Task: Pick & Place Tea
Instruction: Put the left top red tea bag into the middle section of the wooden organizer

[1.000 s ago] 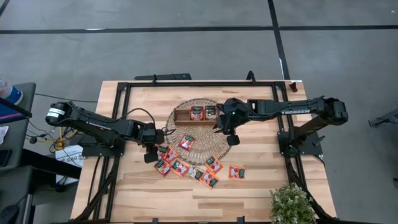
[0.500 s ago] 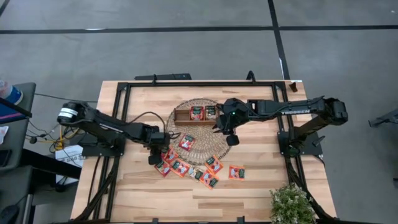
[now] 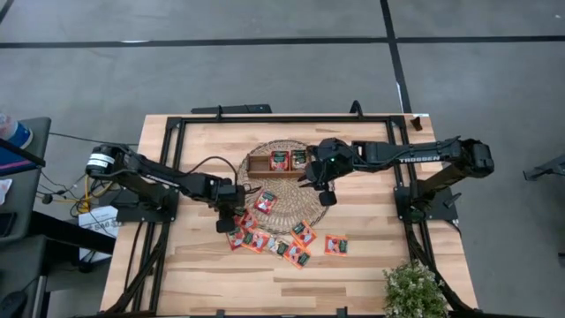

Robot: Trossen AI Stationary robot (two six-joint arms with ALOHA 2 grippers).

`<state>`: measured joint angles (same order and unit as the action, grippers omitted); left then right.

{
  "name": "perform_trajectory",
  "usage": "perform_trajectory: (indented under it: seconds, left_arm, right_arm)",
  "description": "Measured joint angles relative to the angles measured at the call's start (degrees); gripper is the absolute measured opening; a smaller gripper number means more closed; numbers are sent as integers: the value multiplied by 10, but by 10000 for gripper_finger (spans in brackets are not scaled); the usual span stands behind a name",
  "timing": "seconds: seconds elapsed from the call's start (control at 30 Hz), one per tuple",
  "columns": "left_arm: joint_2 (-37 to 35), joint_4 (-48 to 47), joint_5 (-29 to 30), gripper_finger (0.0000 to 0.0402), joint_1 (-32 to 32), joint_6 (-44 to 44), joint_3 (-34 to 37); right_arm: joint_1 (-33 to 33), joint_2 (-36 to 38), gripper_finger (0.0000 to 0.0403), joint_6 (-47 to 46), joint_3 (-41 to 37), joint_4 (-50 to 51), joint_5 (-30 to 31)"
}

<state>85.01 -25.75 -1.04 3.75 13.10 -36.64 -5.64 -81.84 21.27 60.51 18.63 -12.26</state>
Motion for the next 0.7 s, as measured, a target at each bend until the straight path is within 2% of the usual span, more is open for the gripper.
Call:
perform_trajectory:
  seconds: [0.07, 0.13, 0.3, 0.47, 0.7]
  left_arm:
    - [-5, -3, 16, 22, 4, 0, 1]
    - [-15, -9, 26, 8, 8, 1, 2]
    - [-47, -60, 49, 2, 19, 22, -6]
    - [-87, -132, 118, 0, 31, 30, -50]
    - [-125, -150, 217, 0, 31, -24, -137]
  right_arm:
    - [0, 0, 71, 0, 0, -13, 0]
    - [0, 0, 71, 0, 0, -27, 0]
    - [0, 0, 71, -24, 0, -62, 0]
    - [-1, 0, 72, -52, 0, -117, 0]
    - [-2, 0, 96, -68, 1, -161, -4]
